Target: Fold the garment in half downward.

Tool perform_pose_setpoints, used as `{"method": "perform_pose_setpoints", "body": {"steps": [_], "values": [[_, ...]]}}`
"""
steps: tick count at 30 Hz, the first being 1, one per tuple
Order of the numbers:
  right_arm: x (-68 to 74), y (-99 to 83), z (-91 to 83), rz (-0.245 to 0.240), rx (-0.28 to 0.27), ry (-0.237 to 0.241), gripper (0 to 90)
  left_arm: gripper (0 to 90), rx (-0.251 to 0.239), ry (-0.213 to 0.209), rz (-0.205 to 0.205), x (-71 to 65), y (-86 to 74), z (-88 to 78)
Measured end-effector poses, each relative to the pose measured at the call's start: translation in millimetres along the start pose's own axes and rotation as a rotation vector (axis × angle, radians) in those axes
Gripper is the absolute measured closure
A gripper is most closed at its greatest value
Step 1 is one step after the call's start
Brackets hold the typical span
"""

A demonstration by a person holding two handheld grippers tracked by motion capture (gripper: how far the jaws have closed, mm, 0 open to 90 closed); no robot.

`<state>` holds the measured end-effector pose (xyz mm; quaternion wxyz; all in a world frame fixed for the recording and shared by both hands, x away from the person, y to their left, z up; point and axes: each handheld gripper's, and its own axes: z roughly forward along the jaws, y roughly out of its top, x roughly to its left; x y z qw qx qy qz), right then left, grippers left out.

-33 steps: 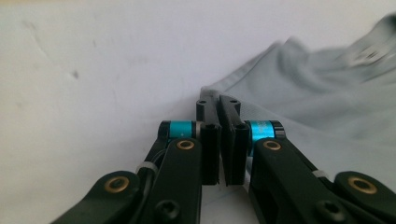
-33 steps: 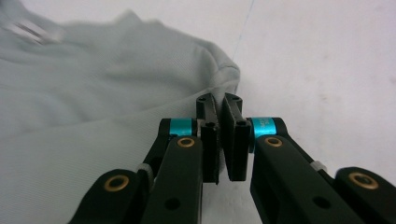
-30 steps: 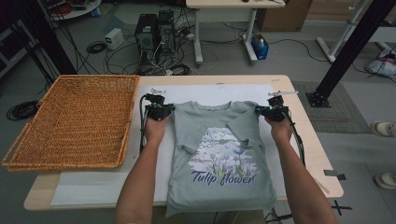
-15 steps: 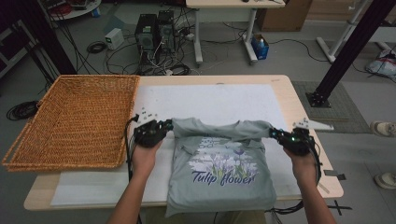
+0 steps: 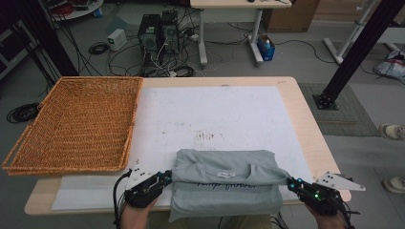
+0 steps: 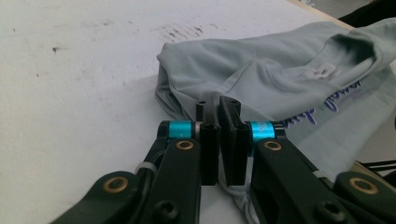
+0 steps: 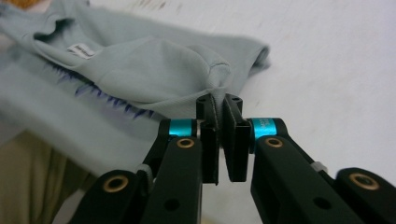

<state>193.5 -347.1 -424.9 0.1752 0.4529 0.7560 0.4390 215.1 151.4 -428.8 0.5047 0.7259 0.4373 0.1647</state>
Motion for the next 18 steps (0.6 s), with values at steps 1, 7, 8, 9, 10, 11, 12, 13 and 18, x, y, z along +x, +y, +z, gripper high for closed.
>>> {"method": "perform_pose_setpoints", "body": {"steps": [1, 7, 8, 9, 10, 11, 12, 13, 18], "values": [[0.1, 0.5, -1.0, 0.017, -0.007, -0.001, 68.9, 60.8, -0.005, 0.006, -0.017, 3.1, 4.1, 1.2], [-22.2, 30.9, 10.1, 0.149, -0.102, -0.064, 50.6, 35.3, 0.004, 0.046, -0.034, 25.4, 43.9, 35.5], [-25.9, 37.5, 20.6, 0.16, -0.079, -0.08, 46.1, 35.2, 0.017, 0.05, -0.035, 29.1, 49.7, 46.2], [-29.1, 43.9, 32.7, 0.175, -0.056, -0.087, 43.0, 35.2, 0.026, 0.05, -0.04, 31.0, 52.1, 51.9], [-30.6, 46.9, 39.0, 0.177, -0.042, -0.091, 42.2, 35.3, 0.054, 0.054, -0.051, 36.7, 56.5, 66.4], [-32.8, 53.8, 55.4, 0.175, -0.005, -0.112, 41.0, 35.3, 0.086, 0.063, -0.07, 41.8, 58.2, 79.9], [-35.1, 59.1, 71.5, 0.171, 0.033, -0.12, 39.7, 35.4, 0.113, 0.059, -0.083, 45.3, 57.7, 89.2], [-37.0, 62.0, 83.3, 0.173, 0.064, -0.131, 39.4, 35.5, 0.139, 0.057, -0.098, 47.5, 56.3, 96.1], [-38.3, 61.9, 114.5, 0.168, 0.176, -0.122, 42.2, 45.3, 0.19, 0.022, -0.079, 45.3, 45.2, 102.8]]}}
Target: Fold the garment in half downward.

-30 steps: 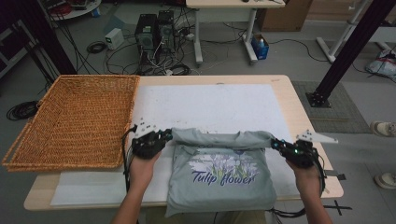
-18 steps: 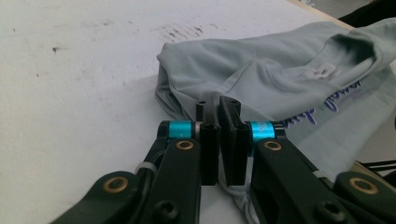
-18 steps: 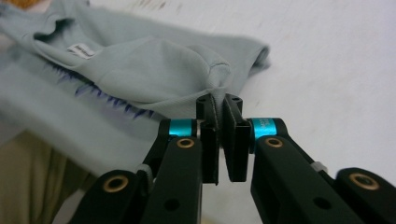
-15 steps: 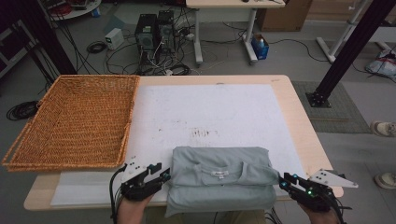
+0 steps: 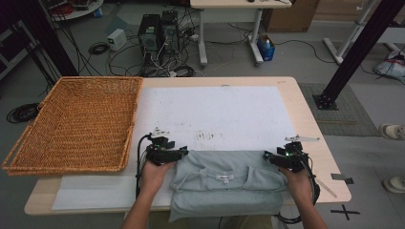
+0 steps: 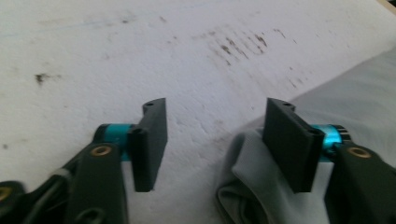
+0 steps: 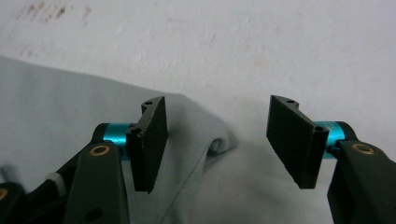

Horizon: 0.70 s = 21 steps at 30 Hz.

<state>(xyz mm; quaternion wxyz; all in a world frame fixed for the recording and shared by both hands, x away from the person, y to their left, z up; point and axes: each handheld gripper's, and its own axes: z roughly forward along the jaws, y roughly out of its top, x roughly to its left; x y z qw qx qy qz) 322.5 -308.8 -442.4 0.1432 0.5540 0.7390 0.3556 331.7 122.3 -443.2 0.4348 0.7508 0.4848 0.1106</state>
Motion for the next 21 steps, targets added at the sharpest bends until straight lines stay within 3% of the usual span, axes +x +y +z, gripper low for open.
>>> {"method": "perform_pose_setpoints", "body": {"steps": [2, 5, 7, 10, 11, 14, 18, 21], "values": [[-0.3, -2.9, -0.5, -0.012, -0.006, 0.002, 46.9, 53.8, 0.011, -0.004, -0.006, 2.3, -7.9, -0.5], [-1.5, -5.5, -3.3, -0.035, -0.004, 0.011, 56.3, 62.4, -0.021, -0.019, -0.021, 1.9, -17.1, -3.8], [-0.2, -8.3, -5.2, -0.047, -0.001, 0.025, 64.0, 64.8, -0.03, -0.012, -0.021, 0.4, -18.6, -5.5], [0.9, -11.0, -6.7, -0.073, -0.006, 0.042, 73.4, 65.6, -0.042, -0.03, -0.06, 2.1, -18.2, -5.9], [1.1, -11.2, -6.7, -0.078, -0.007, 0.041, 73.5, 65.3, -0.065, -0.045, -0.073, 3.2, -17.7, -7.7], [0.6, -9.8, -7.1, -0.075, -0.004, 0.045, 69.1, 46.2, -0.106, -0.086, -0.124, 6.0, -15.0, -13.7], [-2.7, -8.4, -8.4, -0.046, -0.018, 0.058, 57.8, 39.9, -0.084, -0.125, -0.109, 2.5, -14.2, -16.2], [-0.7, -10.6, -7.1, -0.047, -0.004, 0.068, 56.7, 40.2, -0.002, -0.105, -0.071, -4.6, -18.2, -5.3]]}}
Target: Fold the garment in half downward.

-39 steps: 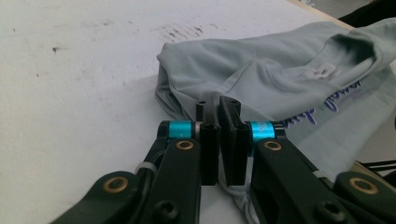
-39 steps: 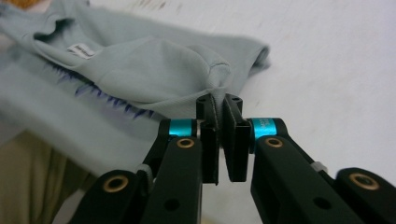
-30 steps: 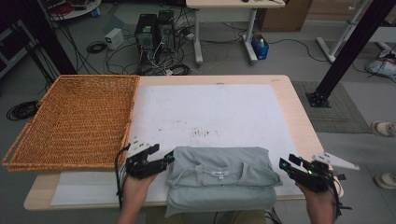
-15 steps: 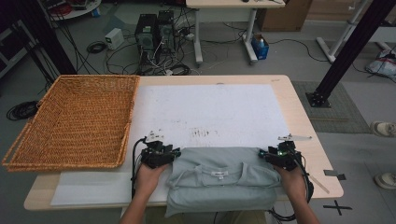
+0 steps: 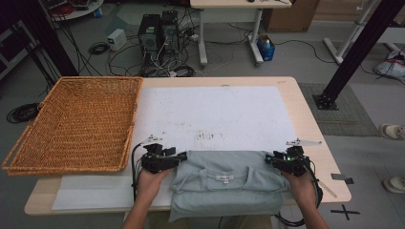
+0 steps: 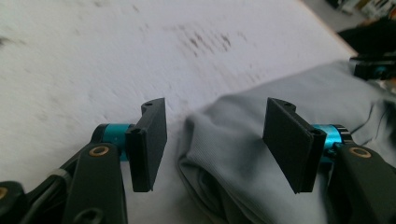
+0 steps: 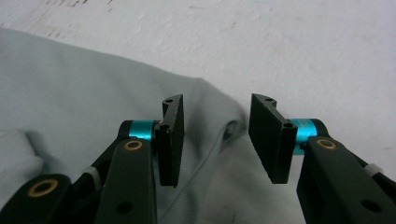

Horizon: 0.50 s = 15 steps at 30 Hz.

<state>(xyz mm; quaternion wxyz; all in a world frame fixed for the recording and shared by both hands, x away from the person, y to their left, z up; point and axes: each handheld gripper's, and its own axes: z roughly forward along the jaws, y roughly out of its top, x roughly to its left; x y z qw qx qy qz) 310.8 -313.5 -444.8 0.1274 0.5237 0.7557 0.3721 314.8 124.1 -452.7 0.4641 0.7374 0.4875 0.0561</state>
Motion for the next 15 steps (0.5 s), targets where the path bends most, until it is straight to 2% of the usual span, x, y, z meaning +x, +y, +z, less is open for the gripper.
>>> {"method": "perform_pose_setpoints", "body": {"steps": [1, 2, 3, 4, 5, 6, 7, 9, 11, 15], "values": [[1.6, -1.3, 1.0, -0.013, 0.0, -0.01, 58.4, 45.6, 0.008, 0.025, 0.023, -2.1, -1.8, 2.7], [2.1, -1.5, 0.9, -0.026, 0.001, -0.018, 62.5, 57.1, 0.006, 0.046, 0.037, -3.4, -2.1, 3.1], [1.1, -0.6, 0.6, -0.03, 0.003, 0.004, 73.7, 69.8, 0.016, 0.034, 0.016, -2.7, -0.6, 4.3], [1.6, 0.4, 0.7, -0.037, 0.004, 0.011, 77.0, 76.2, 0.021, 0.051, 0.031, -4.4, 1.9, 5.3], [4.6, 2.3, 0.4, -0.058, 0.01, -0.002, 79.8, 79.0, 0.029, 0.073, 0.047, -6.6, 5.9, 6.1], [7.4, 5.1, 0.4, -0.082, 0.004, -0.014, 81.2, 80.3, 0.027, 0.099, 0.064, -7.2, 10.8, 6.9], [8.8, 9.1, 1.0, -0.096, -0.008, -0.023, 81.8, 80.7, 0.019, 0.108, 0.055, -4.8, 16.7, 6.7], [6.6, 21.2, 5.2, -0.085, -0.032, -0.022, 82.2, 80.9, -0.014, 0.118, 0.015, 4.5, 29.7, 5.7], [0.9, 35.1, 15.2, -0.057, -0.044, -0.014, 82.2, 80.9, -0.026, 0.139, -0.005, 14.2, 43.5, 6.9], [-8.3, 65.5, 41.4, -0.054, -0.067, -0.033, 82.2, 80.8, -0.05, 0.173, -0.023, 31.3, 69.4, 15.1]]}}
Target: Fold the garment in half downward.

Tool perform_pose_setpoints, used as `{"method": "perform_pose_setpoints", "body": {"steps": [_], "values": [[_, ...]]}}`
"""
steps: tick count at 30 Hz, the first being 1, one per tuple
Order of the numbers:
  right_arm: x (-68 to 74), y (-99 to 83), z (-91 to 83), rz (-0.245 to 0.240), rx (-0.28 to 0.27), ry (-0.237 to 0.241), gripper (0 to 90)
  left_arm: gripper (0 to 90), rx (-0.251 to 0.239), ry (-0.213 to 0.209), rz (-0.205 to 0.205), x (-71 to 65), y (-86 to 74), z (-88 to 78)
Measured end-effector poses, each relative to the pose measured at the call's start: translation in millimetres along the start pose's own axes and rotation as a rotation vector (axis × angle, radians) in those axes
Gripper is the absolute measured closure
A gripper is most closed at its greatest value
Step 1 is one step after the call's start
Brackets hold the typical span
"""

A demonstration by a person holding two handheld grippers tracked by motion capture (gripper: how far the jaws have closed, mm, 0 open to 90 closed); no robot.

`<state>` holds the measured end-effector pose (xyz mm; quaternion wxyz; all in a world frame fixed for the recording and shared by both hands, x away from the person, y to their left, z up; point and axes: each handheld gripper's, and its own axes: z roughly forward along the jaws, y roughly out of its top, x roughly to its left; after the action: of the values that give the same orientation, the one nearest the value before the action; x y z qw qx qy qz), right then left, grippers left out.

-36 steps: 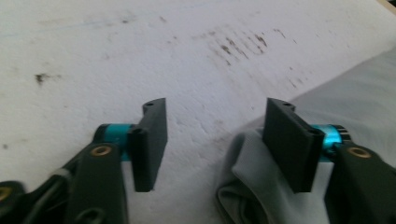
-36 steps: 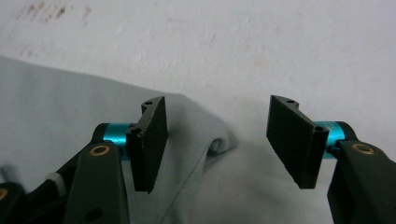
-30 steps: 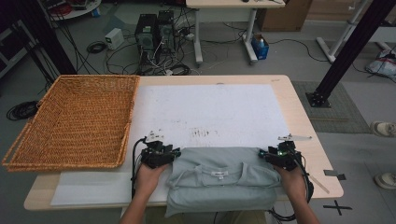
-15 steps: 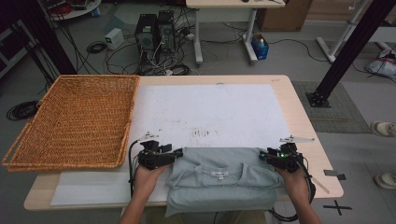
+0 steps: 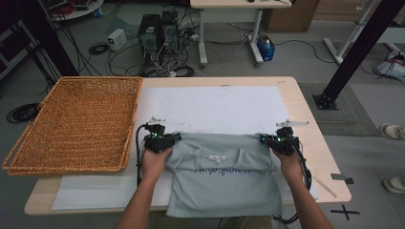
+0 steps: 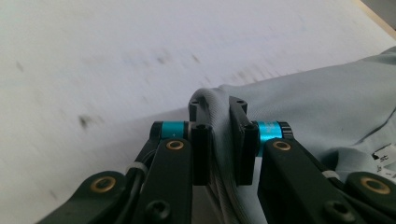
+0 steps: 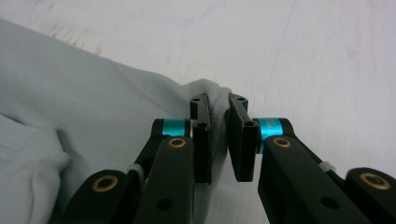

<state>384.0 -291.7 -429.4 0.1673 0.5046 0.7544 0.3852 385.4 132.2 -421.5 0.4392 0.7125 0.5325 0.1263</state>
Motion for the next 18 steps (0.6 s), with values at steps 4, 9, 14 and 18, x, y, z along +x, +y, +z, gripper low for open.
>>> {"method": "perform_pose_setpoints", "body": {"steps": [4, 9, 14, 18], "values": [[-7.1, 22.5, 27.2, -0.011, -0.001, -0.009, 81.8, 80.5, 0.0, 0.03, -0.012, 12.0, 12.1, 15.4], [-11.6, 21.3, 33.5, 0.009, 0.031, -0.02, 51.3, 57.2, 0.012, 0.035, -0.051, 6.4, 1.6, 15.6], [-2.2, 1.5, 3.1, -0.082, 0.019, 0.012, 45.9, 48.8, 0.0, 0.035, 0.018, -15.7, -26.1, -6.6], [7.5, -24.5, -22.2, -0.134, 0.006, 0.051, 45.8, 48.7, 0.026, 0.031, 0.057, -28.5, -51.3, -21.1]]}}
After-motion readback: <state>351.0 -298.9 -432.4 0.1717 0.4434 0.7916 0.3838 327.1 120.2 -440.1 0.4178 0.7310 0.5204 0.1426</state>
